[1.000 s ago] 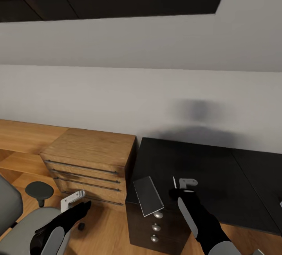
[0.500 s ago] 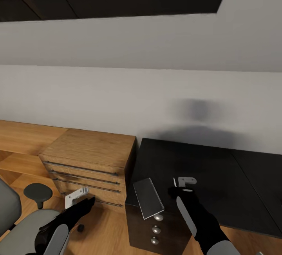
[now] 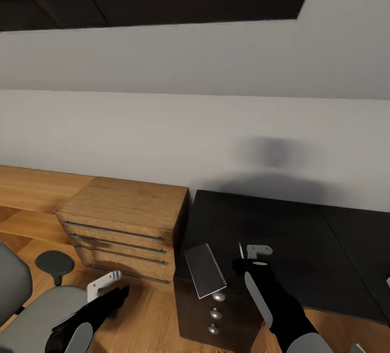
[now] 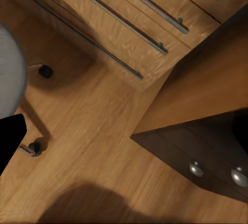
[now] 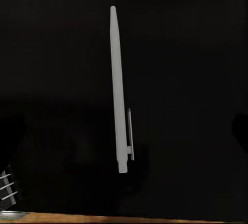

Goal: In the bedroom, organize the workspace by keeping the computer under the desk, ensuring the monitor is on the desk, placing the keyboard on the desk next to the monitor, placing the mouse on the desk next to the keyboard, moving the folder from the swivel chair onto the desk next to the mouse, stacking the notebook on top of the folder with the pen on top of the notebook, and positioning the swivel chair next to the desk.

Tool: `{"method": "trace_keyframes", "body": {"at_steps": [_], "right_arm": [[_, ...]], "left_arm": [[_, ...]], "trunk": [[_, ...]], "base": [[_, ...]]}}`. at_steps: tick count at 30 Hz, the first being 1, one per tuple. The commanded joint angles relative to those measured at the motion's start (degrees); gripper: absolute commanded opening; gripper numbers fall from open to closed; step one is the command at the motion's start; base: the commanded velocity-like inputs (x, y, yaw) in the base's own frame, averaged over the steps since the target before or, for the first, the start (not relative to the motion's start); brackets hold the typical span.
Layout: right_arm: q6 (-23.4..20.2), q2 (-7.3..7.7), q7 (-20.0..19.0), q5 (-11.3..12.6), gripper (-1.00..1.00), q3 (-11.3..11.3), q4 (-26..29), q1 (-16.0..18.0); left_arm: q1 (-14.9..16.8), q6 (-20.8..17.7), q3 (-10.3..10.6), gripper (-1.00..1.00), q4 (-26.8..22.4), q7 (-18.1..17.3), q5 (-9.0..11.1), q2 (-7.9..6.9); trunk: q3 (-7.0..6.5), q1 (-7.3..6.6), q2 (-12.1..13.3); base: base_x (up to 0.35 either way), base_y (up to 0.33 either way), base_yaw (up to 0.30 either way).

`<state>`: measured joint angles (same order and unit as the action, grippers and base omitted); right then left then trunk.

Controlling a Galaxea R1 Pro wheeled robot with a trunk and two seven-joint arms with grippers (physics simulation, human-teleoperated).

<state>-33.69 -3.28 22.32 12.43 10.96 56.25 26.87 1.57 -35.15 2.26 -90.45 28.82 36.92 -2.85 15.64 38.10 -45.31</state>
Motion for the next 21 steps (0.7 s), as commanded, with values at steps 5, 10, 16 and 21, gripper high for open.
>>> {"method": "trace_keyframes", "body": {"at_steps": [5, 10, 16, 21], "right_arm": [[-0.1, 0.03, 0.6, 0.6, 1.00, 0.1, 0.1, 0.1], [-0.1, 0.03, 0.6, 0.6, 1.00, 0.1, 0.1, 0.0], [-0.1, 0.03, 0.7, 0.6, 1.00, 0.2, 0.0, 0.0], [0.2, -0.02, 0.7, 0.6, 1.00, 0.2, 0.0, 0.0]], "left_arm": [[0.0, 0.0, 0.1, 1.00, 0.0, 0.5, 0.6, -0.05], [0.0, 0.0, 0.1, 1.00, 0.0, 0.5, 0.6, -0.05], [0.0, -0.1, 0.0, 1.00, 0.1, 0.5, 0.7, -0.12], [0.0, 0.0, -0.3, 1.00, 0.0, 0.7, 0.8, -0.18]], "trunk": [[0.08, -0.02, -0.1], [0.08, -0.02, -0.1], [0.08, -0.02, -0.1], [0.08, -0.02, -0.1]], "base": [[-0.302, 0.000, 0.000], [-0.327, 0.000, 0.000], [-0.334, 0.032, 0.000], [-0.224, 0.035, 0.000]]}}
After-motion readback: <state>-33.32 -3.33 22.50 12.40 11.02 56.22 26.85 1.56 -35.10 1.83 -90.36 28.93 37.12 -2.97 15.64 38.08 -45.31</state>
